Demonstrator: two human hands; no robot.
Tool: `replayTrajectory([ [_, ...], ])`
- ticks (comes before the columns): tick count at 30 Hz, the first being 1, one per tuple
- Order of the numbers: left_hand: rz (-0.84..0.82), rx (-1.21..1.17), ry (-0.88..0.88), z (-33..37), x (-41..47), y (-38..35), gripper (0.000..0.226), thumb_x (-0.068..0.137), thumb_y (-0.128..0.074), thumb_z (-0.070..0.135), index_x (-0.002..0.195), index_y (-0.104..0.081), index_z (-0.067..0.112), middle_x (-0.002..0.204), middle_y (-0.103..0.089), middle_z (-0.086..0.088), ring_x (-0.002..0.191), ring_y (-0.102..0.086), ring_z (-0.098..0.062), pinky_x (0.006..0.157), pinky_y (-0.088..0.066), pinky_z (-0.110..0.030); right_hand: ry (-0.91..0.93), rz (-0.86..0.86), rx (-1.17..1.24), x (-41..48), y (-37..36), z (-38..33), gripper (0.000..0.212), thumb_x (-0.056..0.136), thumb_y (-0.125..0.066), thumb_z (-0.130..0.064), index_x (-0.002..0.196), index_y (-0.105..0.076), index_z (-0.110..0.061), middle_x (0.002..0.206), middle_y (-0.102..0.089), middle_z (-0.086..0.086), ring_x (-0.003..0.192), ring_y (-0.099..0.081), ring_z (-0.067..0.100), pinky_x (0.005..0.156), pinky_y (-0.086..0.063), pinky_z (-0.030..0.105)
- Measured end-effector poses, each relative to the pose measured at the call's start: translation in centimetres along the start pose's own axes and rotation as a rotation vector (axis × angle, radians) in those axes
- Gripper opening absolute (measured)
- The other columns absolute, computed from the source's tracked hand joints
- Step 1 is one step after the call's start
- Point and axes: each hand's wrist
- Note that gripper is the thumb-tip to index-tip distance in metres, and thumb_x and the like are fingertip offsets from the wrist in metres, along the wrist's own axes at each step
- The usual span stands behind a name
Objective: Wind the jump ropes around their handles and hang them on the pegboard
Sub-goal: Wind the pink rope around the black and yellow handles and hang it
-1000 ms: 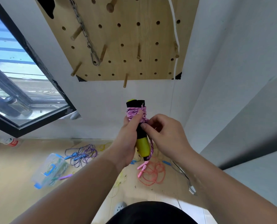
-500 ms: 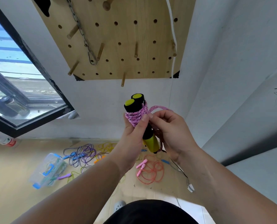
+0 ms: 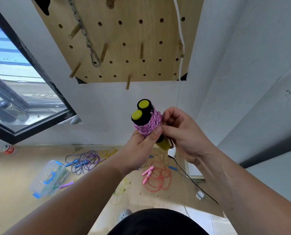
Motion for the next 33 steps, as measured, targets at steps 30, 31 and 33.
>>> replayTrajectory([
  [30, 0.412, -0.609, 0.164, -1.3, 1.0, 2.7, 0.04, 0.092, -0.063, 0.04, 0.117, -0.063, 0.008, 0.114, -0.074, -0.014, 0.108, -0.071, -0.03, 0.099, -0.052, -0.06, 0.093, 0.043, -0.244, -0.2, -1.1, 0.9, 0.023, 0.095, -0.065, -0.016, 0.072, -0.062, -0.012, 0.071, -0.059, 0.004, 0.065, -0.056, 0.015, 0.06, -0.046, 0.021],
  [31, 0.471, -0.683, 0.203, -1.8, 1.2, 3.3, 0.035, 0.095, -0.062, 0.039, 0.113, -0.064, 0.01, 0.112, -0.074, -0.014, 0.107, -0.071, -0.032, 0.097, -0.052, -0.062, 0.119, -0.036, -0.173, -0.7, -0.9, 0.9, 0.022, 0.09, -0.066, -0.017, 0.07, -0.059, -0.012, 0.079, -0.058, 0.007, 0.074, -0.056, 0.018, 0.068, -0.046, 0.023],
  [33, 0.559, -0.792, 0.244, -2.4, 1.6, 4.7, 0.031, 0.099, -0.059, 0.04, 0.109, -0.065, 0.011, 0.108, -0.074, -0.012, 0.099, -0.071, -0.03, 0.093, -0.054, -0.06, 0.088, -0.182, -0.14, -1.5, -0.1, 1.0, 0.017, 0.075, -0.061, -0.022, 0.061, -0.056, -0.014, 0.086, -0.061, 0.012, 0.09, -0.057, 0.027, 0.082, -0.044, 0.026],
])
Point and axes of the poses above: each hand's wrist, its own x-axis towards the middle knuckle, its own y-axis out of the back of the hand, z = x × y
